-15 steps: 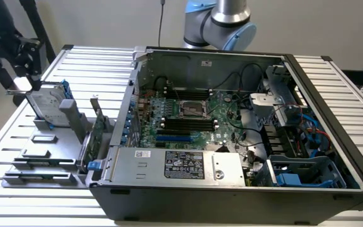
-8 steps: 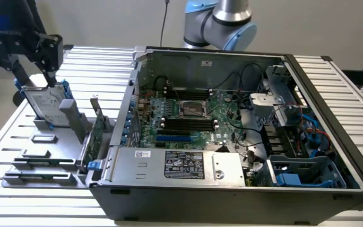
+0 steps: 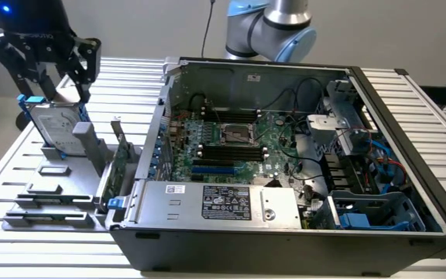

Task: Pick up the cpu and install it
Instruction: 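Pick up the cpu and move it towards the insertion slot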

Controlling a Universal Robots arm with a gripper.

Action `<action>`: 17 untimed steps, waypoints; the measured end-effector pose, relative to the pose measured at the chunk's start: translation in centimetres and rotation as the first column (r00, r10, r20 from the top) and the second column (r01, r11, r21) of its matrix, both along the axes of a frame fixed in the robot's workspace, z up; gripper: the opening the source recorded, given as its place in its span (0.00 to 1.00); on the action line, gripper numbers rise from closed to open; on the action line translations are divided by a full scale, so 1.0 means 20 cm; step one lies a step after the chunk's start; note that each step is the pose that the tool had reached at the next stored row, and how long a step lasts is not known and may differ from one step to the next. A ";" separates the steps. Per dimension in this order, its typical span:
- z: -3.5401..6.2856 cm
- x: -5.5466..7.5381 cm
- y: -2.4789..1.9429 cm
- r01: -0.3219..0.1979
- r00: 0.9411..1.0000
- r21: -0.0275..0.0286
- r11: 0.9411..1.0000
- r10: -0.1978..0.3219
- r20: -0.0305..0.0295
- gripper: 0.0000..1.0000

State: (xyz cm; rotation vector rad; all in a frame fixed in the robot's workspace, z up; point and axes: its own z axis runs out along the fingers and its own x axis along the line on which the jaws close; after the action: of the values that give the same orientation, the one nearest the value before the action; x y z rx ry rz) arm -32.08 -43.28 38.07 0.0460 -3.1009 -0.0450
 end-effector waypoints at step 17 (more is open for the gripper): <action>0.034 0.34 0.083 0.000 1.000 0.000 1.000 0.000 0.000 0.55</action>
State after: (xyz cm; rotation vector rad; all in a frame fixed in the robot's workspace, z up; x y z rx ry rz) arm -25.31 -41.62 38.75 0.0460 -3.1008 -0.0450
